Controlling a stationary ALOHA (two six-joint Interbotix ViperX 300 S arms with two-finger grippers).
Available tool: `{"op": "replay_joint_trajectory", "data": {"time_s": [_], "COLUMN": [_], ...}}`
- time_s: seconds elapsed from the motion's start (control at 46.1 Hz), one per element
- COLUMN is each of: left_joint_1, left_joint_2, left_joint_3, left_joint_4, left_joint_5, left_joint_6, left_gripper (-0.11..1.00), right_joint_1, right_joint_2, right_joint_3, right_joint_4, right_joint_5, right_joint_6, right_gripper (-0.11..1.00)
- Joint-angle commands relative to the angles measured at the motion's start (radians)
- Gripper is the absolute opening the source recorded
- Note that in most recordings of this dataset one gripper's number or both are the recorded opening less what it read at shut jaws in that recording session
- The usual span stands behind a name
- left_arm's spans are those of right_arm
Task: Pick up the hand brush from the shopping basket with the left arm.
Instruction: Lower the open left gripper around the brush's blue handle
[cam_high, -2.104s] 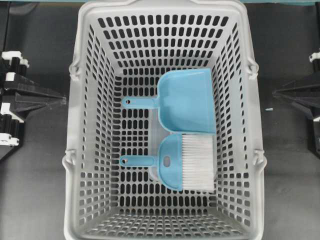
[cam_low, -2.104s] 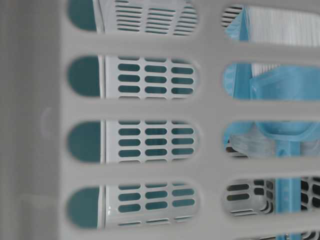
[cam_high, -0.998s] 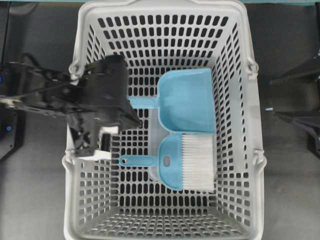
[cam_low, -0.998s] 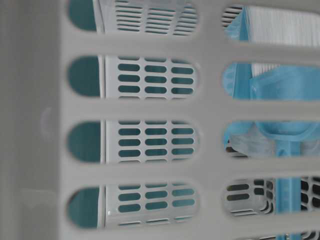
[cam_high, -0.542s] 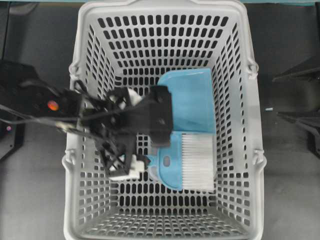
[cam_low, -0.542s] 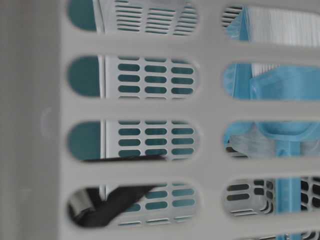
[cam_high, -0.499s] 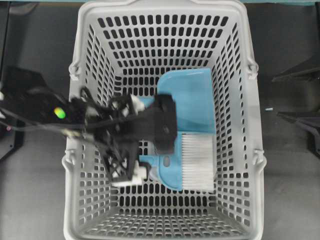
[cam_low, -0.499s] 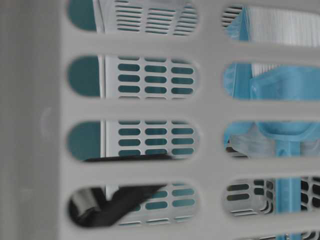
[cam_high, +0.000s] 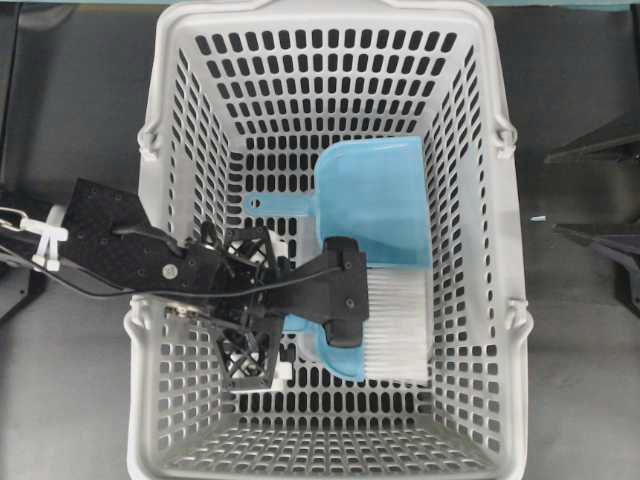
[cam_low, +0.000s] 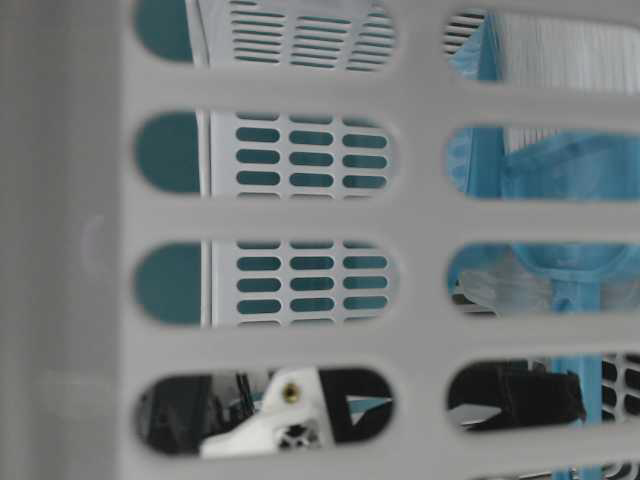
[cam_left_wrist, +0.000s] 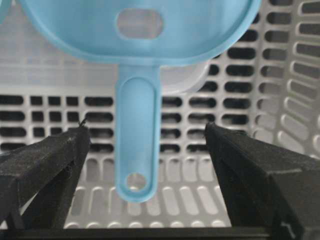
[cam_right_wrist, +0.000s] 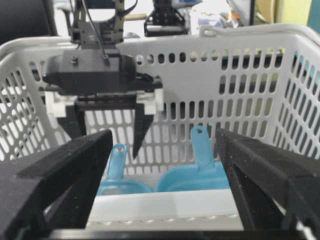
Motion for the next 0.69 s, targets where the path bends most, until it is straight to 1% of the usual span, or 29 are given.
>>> {"op": "replay_joint_trajectory", "data": {"time_s": [0.0,0.239,0.52,0.672], "left_joint_1": [0.009,0.009,0.009,0.008], "left_joint_2": [-0.012,0.041,0.107,0.123], "left_joint_3": [0.002,0.028,0.063,0.075], "left_joint_4": [0.003,0.003,0.003,0.003], "left_joint_5": [0.0,-0.023,-0.126,-0.13], "left_joint_6": [0.002,0.009,0.012,0.012], "left_gripper": [0.9,0.9,0.9,0.9], "right_joint_1": [0.005,0.005,0.005,0.006], "right_joint_2": [0.006,0.006,0.006,0.006], "right_joint_3": [-0.009,-0.002,0.008,0.009], "right_joint_4": [0.003,0.003,0.006,0.006], "right_joint_5": [-0.011,-0.012,-0.012,-0.012], "right_joint_6": [0.002,0.002,0.003,0.003], "right_gripper": [0.8,0.8,0.8,0.8]}}
